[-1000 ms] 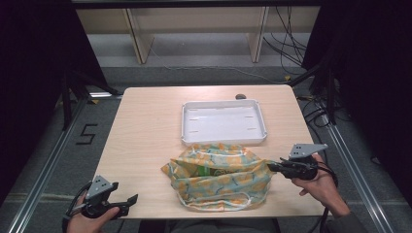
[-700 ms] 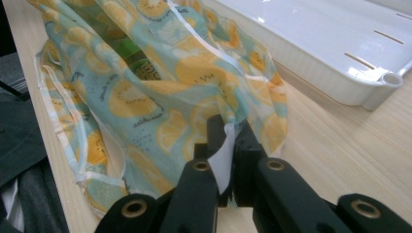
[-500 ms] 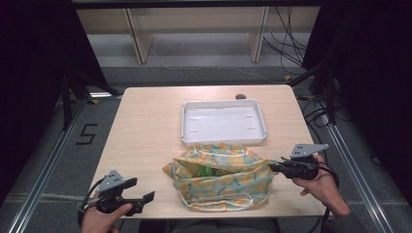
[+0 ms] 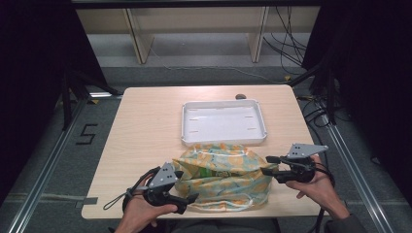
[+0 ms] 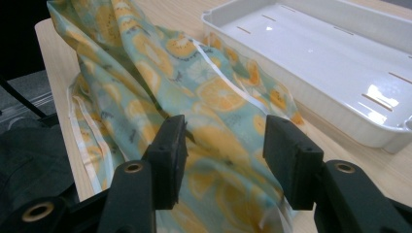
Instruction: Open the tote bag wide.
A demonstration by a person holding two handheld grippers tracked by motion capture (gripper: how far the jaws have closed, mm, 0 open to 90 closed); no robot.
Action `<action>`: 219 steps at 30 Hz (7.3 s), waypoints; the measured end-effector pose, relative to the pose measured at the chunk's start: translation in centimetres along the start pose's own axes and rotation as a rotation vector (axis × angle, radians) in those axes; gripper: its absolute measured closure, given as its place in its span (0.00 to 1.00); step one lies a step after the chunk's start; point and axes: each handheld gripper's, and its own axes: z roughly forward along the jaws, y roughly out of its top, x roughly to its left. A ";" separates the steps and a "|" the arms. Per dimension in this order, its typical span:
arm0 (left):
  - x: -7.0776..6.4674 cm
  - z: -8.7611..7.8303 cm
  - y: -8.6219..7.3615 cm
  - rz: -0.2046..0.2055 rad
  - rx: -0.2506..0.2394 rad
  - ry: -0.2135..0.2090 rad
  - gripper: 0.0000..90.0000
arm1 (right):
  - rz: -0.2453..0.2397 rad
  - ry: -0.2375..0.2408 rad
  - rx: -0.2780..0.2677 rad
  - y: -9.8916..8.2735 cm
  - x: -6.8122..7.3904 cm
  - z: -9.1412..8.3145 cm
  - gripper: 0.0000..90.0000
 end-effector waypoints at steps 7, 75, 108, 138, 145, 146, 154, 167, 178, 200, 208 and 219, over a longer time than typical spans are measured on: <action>-0.5 1.7 1.0 0.065 0.062 -0.017 0.22 | -0.006 0.022 0.008 0.8 1.1 0.6 0.56; -2.2 5.0 2.2 0.162 0.142 -0.166 0.69 | -0.059 -0.070 0.144 8.7 -5.4 8.6 0.91; 10.0 12.3 7.8 0.036 0.173 0.048 0.98 | -0.198 0.292 0.399 1.5 3.7 5.9 0.99; 1.3 4.3 6.6 0.006 0.060 -0.158 0.46 | -0.110 -0.041 0.118 6.4 -1.5 2.7 0.64; -1.3 7.3 4.6 0.070 0.178 -0.215 0.46 | -0.030 -0.064 0.229 5.9 -3.3 6.5 0.69; -1.2 7.8 4.4 0.076 0.191 -0.223 0.46 | -0.032 -0.071 0.256 5.8 -3.5 6.7 0.75; -0.9 10.3 2.2 0.113 0.317 -0.233 0.89 | 0.005 -0.143 0.314 5.2 -5.8 8.0 1.00; -2.1 9.3 1.9 0.082 0.240 -0.221 0.77 | -0.033 -0.163 0.207 5.9 -6.4 6.7 0.82; -0.8 7.7 2.4 0.045 0.163 -0.145 0.96 | -0.112 0.143 0.112 7.4 -1.7 6.5 0.63; -1.3 11.2 0.7 0.033 0.241 -0.134 0.98 | -0.133 0.229 0.350 4.6 -2.0 13.7 0.60; -1.0 11.8 0.4 0.090 0.293 -0.133 0.98 | -0.139 0.232 0.356 4.1 -2.5 14.8 0.57; -0.7 12.1 0.4 0.085 0.293 -0.141 0.98 | -0.093 0.299 0.387 3.7 -3.2 15.7 0.52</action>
